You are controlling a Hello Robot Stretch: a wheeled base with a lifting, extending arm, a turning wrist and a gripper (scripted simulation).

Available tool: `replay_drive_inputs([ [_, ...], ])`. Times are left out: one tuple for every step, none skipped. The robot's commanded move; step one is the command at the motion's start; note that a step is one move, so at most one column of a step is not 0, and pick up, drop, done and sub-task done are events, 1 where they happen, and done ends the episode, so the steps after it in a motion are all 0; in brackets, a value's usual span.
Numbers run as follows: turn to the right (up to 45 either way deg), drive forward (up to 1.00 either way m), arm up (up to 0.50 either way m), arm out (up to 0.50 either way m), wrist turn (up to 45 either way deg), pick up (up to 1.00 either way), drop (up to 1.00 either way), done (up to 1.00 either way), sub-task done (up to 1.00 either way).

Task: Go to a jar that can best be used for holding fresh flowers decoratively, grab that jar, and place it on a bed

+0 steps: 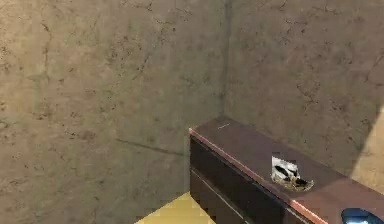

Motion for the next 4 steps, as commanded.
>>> replay_drive_inputs([
  [-36.0,0.00,0.00,0.00,0.0,0.00,0.00,0.00,0.00],
  [0.0,0.00,0.50,0.00,0.0,0.00,0.00,0.00,0.00],
  [0.0,0.00,0.30,0.00,0.0,0.00,0.00,0.00,0.00],
  [0.0,0.00,0.00,0.46,0.0,0.00,0.00,0.00,0.00],
])
